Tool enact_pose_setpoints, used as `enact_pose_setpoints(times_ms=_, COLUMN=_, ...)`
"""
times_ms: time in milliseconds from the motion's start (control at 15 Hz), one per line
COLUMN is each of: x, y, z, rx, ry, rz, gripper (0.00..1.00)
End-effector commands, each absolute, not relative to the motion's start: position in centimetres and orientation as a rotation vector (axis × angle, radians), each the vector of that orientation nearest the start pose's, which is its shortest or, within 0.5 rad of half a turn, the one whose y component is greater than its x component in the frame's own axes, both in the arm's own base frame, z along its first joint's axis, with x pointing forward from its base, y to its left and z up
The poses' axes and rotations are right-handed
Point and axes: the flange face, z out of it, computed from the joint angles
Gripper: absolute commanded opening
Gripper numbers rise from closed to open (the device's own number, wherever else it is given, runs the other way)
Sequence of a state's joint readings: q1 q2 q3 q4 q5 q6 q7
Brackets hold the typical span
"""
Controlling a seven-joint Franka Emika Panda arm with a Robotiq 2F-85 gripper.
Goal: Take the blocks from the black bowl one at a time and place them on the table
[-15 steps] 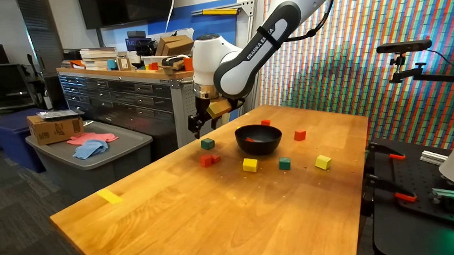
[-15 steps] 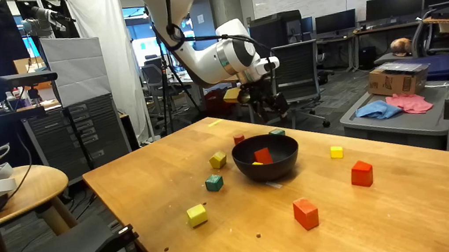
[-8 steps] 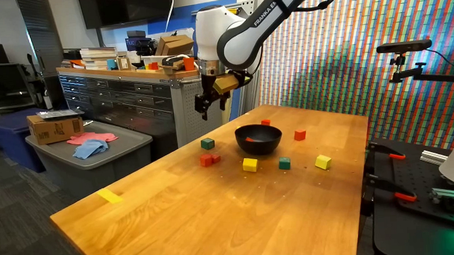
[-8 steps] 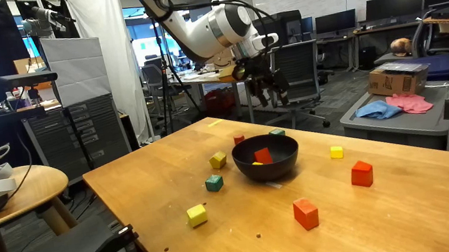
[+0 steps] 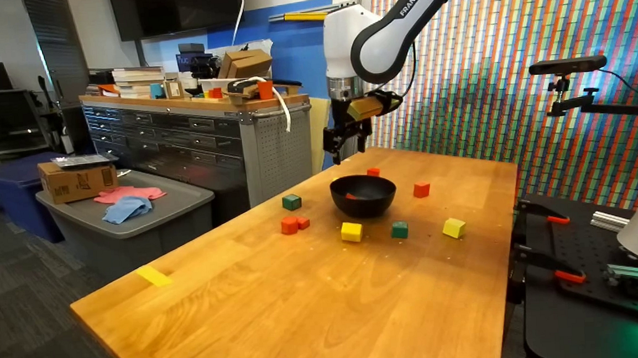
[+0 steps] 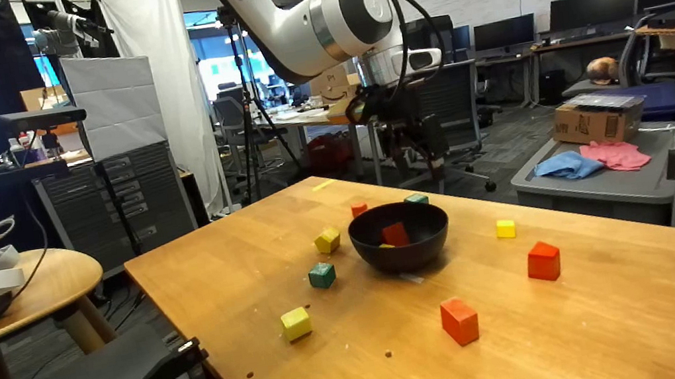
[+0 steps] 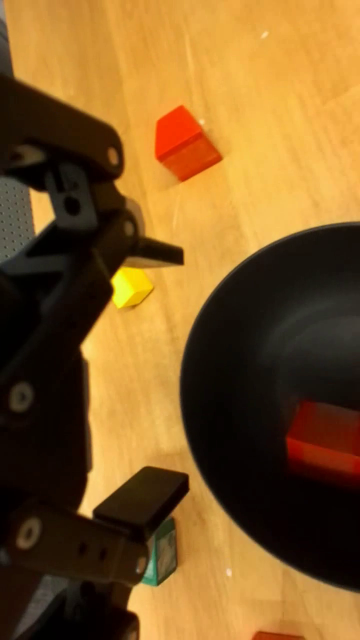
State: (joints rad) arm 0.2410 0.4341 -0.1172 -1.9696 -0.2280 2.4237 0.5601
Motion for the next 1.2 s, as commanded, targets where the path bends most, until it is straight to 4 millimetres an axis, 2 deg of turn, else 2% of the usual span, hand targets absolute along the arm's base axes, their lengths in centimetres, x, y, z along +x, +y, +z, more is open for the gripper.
enact_pose_setpoints(times_ms=0, x=60.6, y=7.2, z=24.8, rx=-3.280, ry=0.428, rz=-0.117, gripper=1.00)
enact_pose_setpoints(times_ms=133, x=60.4, y=7.0, z=23.8, rx=-3.265, ry=0.420, rz=-0.089, gripper=1.00)
enact_pose_setpoints(times_ms=533, x=61.8, y=9.9, z=19.5, rx=-3.227, ry=0.406, rz=0.020, gripper=0.99)
enact_pose_setpoints(times_ms=667, x=62.2, y=10.2, z=17.6, rx=-3.230, ry=0.431, rz=0.071, gripper=0.93)
enact_pose_setpoints(times_ms=733, x=62.3, y=10.1, z=16.8, rx=-3.233, ry=0.458, rz=0.086, gripper=0.84)
enact_pose_setpoints(times_ms=867, x=62.4, y=9.8, z=15.4, rx=-3.234, ry=0.488, rz=0.129, gripper=0.80)
enact_pose_setpoints(times_ms=933, x=62.3, y=9.7, z=14.9, rx=-3.225, ry=0.492, rz=0.154, gripper=0.73)
enact_pose_setpoints(times_ms=1067, x=61.8, y=9.5, z=14.0, rx=-3.213, ry=0.500, rz=0.226, gripper=0.76)
enact_pose_setpoints(times_ms=1133, x=61.6, y=9.3, z=13.7, rx=-3.207, ry=0.526, rz=0.246, gripper=0.72)
